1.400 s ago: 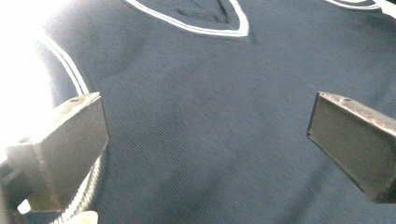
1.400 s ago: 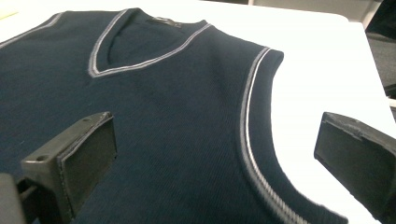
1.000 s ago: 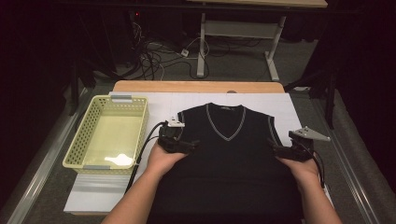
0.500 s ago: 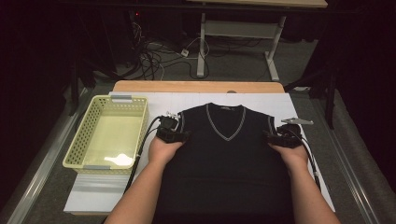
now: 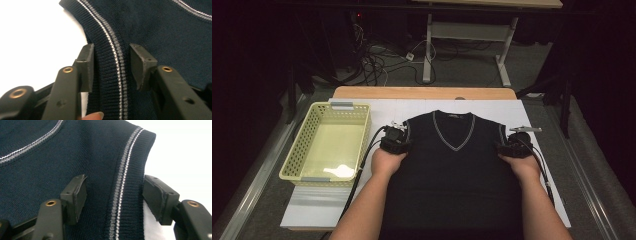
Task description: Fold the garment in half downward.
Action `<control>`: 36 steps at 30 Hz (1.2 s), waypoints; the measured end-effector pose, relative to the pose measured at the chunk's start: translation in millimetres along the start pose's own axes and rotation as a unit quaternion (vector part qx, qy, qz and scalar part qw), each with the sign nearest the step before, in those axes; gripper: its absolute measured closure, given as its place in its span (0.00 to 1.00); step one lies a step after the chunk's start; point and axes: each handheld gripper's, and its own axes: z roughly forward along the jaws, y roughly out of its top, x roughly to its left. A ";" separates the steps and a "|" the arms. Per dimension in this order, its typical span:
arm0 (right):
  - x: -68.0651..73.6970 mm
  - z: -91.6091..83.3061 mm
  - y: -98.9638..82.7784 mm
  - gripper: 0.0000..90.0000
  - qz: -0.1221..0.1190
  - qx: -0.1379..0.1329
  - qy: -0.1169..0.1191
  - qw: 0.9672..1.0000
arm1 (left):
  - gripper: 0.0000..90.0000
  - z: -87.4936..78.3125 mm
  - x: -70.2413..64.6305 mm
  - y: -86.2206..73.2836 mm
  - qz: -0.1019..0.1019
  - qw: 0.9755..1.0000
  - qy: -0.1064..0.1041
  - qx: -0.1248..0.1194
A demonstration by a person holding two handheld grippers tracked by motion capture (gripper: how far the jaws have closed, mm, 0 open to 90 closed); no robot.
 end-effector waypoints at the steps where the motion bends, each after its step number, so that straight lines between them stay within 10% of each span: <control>1: -0.1 0.2 0.4 0.43 0.001 0.001 0.000 1.000 | 0.66 0.1 -0.7 -0.2 0.002 1.000 -0.001 -0.001; 6: 2.1 2.0 1.0 0.46 0.007 -0.002 -0.011 1.000 | 0.78 -0.3 -4.3 -1.9 0.015 1.000 -0.007 -0.003; 15: -1.6 -1.1 -0.2 0.90 0.002 -0.006 0.031 1.000 | 0.83 -1.4 -0.1 -1.7 0.006 1.000 -0.026 -0.005; 36: 12.9 -74.3 -1.0 0.93 -0.049 -0.121 0.025 0.991 | 0.85 -85.2 -11.1 3.2 0.051 0.996 -0.026 -0.074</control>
